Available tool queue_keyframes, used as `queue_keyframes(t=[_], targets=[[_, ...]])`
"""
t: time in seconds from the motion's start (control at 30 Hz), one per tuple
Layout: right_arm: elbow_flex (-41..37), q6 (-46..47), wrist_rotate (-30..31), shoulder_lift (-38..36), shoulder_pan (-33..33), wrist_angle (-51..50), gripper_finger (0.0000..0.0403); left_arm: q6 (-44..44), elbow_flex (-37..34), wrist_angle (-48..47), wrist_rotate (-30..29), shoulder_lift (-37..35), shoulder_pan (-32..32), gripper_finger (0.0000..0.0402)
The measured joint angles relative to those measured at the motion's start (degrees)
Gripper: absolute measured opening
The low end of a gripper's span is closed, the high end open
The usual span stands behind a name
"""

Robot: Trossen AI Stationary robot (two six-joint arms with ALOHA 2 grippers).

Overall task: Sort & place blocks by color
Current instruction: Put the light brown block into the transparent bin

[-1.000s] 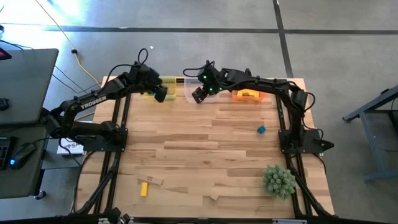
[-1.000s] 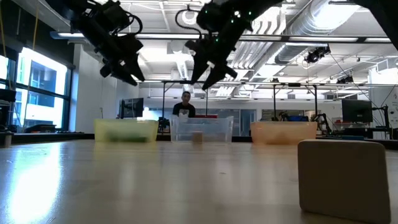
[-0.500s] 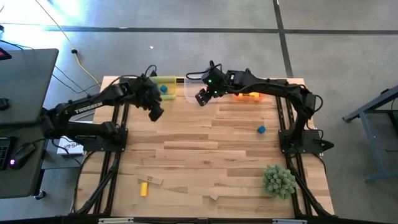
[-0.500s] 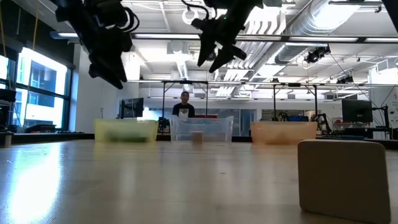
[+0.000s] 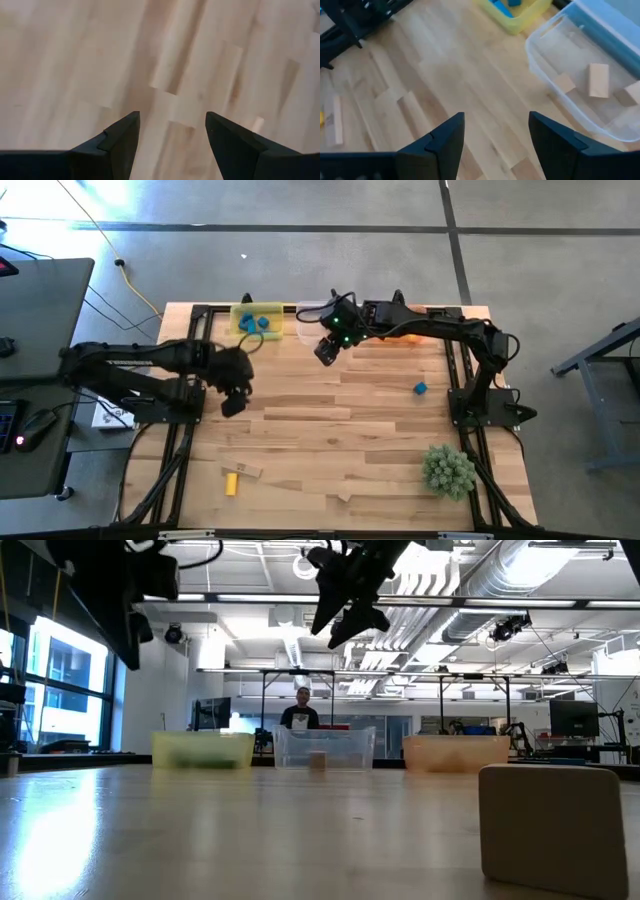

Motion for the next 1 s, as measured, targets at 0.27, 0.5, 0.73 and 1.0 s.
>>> queue_keyframes(t=[0.27,0.5,0.73,1.0], targets=[[0.0,-2.0,-0.6,0.0,1.5,-1.3,0.0209,-12.0,0.0,0.0,-4.5,-0.4,-19.2,0.0216],[0.0,-3.3,-0.6,0.0,1.6,-2.8,0.0209,-22.6,0.0,0.2,-10.7,-0.3,-33.6,0.0216],[0.0,-3.5,-0.6,0.0,1.6,-3.1,0.0209,-29.9,0.0,1.2,-12.8,3.1,-42.5,0.0216],[0.0,-3.4,-0.6,0.0,1.6,-3.7,0.0209,-30.8,0.0,8.1,-12.8,11.3,-48.4,0.0216]])
